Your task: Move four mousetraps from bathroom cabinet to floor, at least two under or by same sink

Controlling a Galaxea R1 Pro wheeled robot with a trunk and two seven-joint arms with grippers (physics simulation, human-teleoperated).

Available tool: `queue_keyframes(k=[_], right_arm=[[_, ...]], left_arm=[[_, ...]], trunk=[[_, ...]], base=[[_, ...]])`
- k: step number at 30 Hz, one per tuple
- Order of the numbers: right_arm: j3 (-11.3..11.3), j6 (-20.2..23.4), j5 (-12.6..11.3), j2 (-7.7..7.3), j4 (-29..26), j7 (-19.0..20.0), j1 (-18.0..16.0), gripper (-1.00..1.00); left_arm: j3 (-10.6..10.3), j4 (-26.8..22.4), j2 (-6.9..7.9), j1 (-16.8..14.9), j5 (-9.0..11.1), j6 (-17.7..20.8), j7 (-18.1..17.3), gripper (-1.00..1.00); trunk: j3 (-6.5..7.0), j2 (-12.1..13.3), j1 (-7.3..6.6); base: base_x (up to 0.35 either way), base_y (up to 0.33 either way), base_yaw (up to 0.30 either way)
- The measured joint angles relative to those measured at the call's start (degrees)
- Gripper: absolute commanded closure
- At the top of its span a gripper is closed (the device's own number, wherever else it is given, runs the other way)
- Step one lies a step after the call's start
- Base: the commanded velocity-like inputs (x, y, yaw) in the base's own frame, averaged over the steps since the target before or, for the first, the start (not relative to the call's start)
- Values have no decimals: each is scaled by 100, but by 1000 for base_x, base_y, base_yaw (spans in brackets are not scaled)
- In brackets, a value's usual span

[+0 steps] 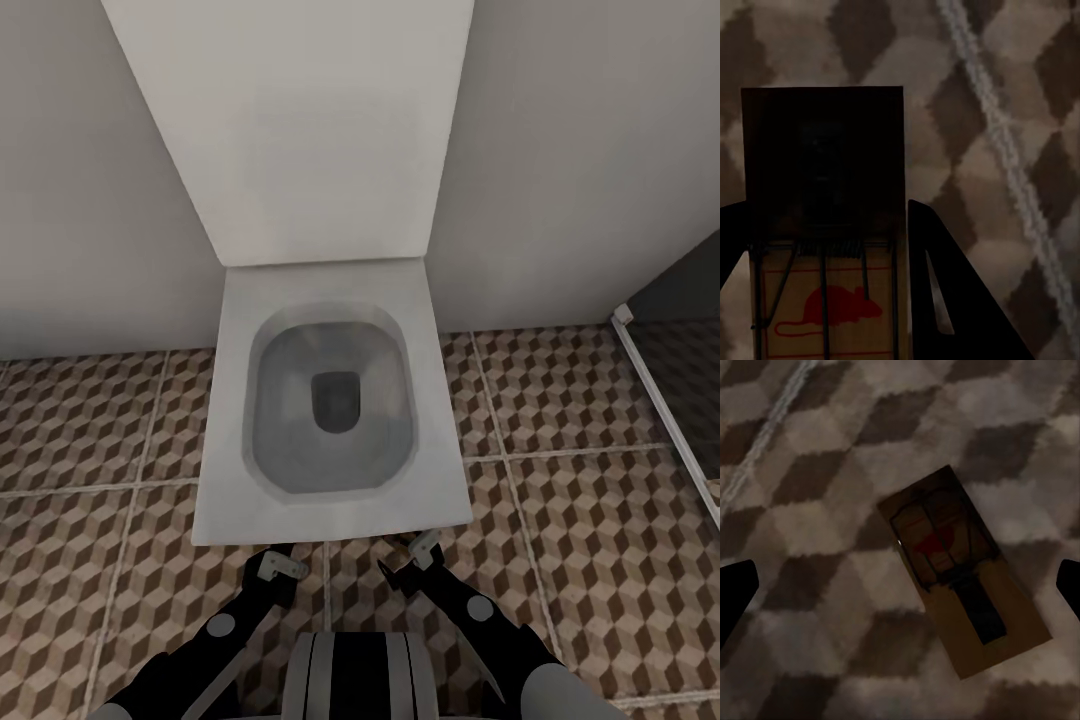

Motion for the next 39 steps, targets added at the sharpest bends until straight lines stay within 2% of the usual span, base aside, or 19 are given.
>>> queue_keyframes(k=[7, 8, 25, 39], right_arm=[[0, 3, -1, 0, 0, -2, 0, -100], [0, 3, -1, 0, 0, -1, 0, -100], [0, 3, 1, 0, 0, 0, 0, -100], [0, 4, -2, 0, 0, 0, 0, -100]], left_arm=[[-3, 0, -1, 0, 0, 0, -2, 100], [-5, 0, -1, 0, 0, 0, -1, -100], [-1, -4, -1, 0, -16, 3, 13, -100], [-1, -1, -1, 0, -16, 2, 13, -100]], trunk=[[0, 0, 0], [0, 0, 0], [0, 0, 0], [0, 0, 3]], base=[[0, 0, 0], [0, 0, 0], [-4, 0, 0], [-267, 0, 0]])
